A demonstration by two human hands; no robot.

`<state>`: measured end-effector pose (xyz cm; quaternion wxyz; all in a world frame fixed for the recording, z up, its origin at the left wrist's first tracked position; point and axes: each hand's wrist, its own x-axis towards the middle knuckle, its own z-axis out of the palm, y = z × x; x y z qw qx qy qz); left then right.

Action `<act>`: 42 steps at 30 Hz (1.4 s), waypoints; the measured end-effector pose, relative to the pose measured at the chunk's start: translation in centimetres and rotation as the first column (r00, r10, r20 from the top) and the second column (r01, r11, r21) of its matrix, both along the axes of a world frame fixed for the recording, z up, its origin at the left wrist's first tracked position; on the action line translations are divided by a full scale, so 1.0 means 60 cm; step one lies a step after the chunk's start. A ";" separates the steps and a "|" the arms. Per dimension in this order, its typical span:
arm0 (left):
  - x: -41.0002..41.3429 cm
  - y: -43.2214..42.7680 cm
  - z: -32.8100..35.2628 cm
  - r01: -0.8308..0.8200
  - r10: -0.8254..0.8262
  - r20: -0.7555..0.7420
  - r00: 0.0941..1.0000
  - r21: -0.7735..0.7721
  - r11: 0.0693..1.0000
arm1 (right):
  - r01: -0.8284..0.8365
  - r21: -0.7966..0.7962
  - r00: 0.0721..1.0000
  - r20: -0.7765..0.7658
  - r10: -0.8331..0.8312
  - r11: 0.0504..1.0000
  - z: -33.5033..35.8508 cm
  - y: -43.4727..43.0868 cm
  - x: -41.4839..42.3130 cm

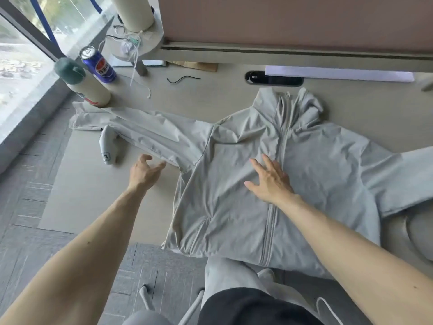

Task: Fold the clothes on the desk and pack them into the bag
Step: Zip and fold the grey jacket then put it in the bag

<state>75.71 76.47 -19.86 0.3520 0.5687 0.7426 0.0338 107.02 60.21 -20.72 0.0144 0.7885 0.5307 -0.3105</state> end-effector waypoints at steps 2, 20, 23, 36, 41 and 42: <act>-0.014 0.040 0.001 -0.085 0.085 0.057 0.995 -0.016 0.996 | -0.014 -0.040 1.000 0.010 0.015 0.999 -0.005 0.057 -0.018; -0.049 0.274 -0.032 -0.606 0.585 0.449 0.675 -0.115 0.787 | -0.135 -0.163 0.985 0.087 0.150 0.977 -0.067 0.301 -0.001; -0.036 0.288 -0.036 -0.608 0.584 0.417 0.696 -0.089 0.789 | -0.128 -0.162 0.986 0.089 0.144 0.978 -0.074 0.325 0.023; -0.061 0.323 0.023 -0.735 0.624 0.679 0.387 -0.183 0.653 | -0.152 -0.182 0.978 0.116 0.174 0.972 -0.069 0.343 0.041; -0.092 0.293 0.075 -0.672 0.488 0.807 0.333 -0.160 0.723 | -0.147 -0.183 0.976 0.133 0.172 0.972 -0.060 0.342 0.038; -0.096 0.286 0.082 -0.653 0.426 0.826 0.368 -0.097 0.751 | -0.148 -0.184 0.975 0.140 0.175 0.972 -0.061 0.340 0.037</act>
